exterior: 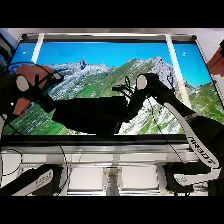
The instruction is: Fold the clothes and pants, and hang the long-sleeved shirts on hangers.
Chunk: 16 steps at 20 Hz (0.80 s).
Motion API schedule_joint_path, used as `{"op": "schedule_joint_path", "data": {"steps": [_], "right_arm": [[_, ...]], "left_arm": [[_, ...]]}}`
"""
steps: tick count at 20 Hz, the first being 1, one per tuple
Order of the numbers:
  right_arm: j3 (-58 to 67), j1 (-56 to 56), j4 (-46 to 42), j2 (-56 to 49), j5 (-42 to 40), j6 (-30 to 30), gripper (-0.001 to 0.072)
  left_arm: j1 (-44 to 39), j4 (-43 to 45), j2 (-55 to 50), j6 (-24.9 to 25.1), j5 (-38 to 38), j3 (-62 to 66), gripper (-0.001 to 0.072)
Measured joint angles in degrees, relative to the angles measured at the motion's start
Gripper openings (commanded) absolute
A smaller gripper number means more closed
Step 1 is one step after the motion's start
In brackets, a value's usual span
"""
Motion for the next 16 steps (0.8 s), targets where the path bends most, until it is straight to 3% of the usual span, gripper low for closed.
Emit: {"op": "schedule_joint_path", "data": {"steps": [2, 3, 5, 7, 8, 9, 10, 12, 14, 16], "right_arm": [[-2.34, 0.02, 1.46, 0.85, -0.83, 0.09, 0.0033], [-3.17, 0.04, 2.14, 1.11, -1.14, 0.13, 0.0109], [-4.17, 0.04, 3.17, 1.46, -1.18, 0.20, 0.0165], [-4.68, 0.00, 5.73, 1.70, -1.92, 0.22, 0.0274], [-4.85, 0.07, 7.23, 1.70, -1.68, 0.20, 0.0276], [-4.98, 0.07, 8.57, 1.81, -1.64, 0.07, 0.0330], [-5.05, 0.07, 9.66, 1.95, -1.38, -0.20, 0.0399], [-5.09, -0.07, 10.91, 2.54, -0.90, -0.72, 0.0403], [-4.76, -0.55, 11.56, 3.54, -0.42, -1.29, 0.0403], [-4.20, -1.75, 11.87, 5.01, -0.31, -1.79, 0.0403]], "left_arm": [[0.28, -0.28, 1.01, 0.02, -2.75, -2.05, 0.0040], [0.35, -0.48, 1.38, 0.02, -4.28, -2.75, 0.0040], [0.39, -0.46, 1.77, 0.07, -6.60, -3.61, 0.0046], [0.46, -0.70, 2.01, 0.15, -8.68, -4.07, 0.0049], [0.44, -0.96, 2.10, 0.20, -9.57, -4.20, 0.0074], [0.44, -0.94, 2.14, 0.20, -9.97, -4.31, 0.0193], [0.44, -0.74, 2.23, 0.20, -10.34, -4.37, 0.0256], [0.44, -0.20, 2.62, 0.20, -11.15, -4.46, 0.0303], [0.44, 0.09, 3.78, 0.20, -11.76, -4.52, 0.0300], [0.46, 0.85, 6.01, 0.20, -13.05, -4.52, 0.0223]]}}
